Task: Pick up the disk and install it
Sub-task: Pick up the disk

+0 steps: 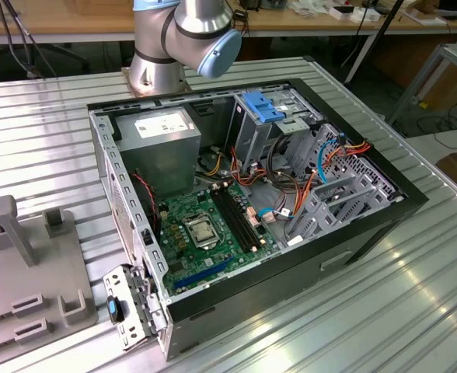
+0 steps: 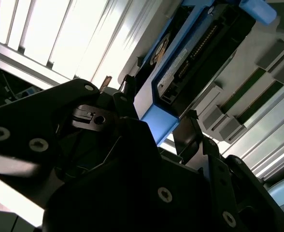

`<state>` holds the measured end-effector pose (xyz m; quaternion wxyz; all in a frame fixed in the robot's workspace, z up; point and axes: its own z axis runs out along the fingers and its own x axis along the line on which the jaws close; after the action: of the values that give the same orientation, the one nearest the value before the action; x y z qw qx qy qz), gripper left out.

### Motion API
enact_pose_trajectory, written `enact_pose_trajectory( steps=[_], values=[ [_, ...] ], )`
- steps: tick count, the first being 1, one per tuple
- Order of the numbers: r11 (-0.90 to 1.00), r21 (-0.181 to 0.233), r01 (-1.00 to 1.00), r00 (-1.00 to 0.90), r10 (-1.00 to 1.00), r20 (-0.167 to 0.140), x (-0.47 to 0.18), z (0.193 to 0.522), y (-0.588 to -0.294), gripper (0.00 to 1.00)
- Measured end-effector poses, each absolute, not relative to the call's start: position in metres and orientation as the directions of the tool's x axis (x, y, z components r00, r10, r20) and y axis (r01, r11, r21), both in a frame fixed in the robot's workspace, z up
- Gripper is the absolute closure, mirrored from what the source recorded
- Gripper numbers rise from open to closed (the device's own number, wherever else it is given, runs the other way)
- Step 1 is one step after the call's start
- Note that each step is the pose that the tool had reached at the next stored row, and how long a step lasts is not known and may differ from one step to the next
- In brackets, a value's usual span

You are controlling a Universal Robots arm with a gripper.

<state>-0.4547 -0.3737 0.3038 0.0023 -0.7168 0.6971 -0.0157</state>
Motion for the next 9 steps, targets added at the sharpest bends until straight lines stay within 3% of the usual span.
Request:
enact_pose_trajectory(
  steps=[4, 6, 9],
  values=[
    [-0.028, -0.025, -0.999, 0.027, -0.999, 0.019, -0.4547, 0.3037, -0.3737, 0.44],
    [-0.028, -0.025, -0.999, 0.027, -0.999, 0.019, -0.4547, 0.3037, -0.3737, 0.58],
    [-0.028, -0.025, -0.999, 0.028, -0.999, 0.019, -0.4547, 0.3036, -0.3737, 0.58]
  ],
)
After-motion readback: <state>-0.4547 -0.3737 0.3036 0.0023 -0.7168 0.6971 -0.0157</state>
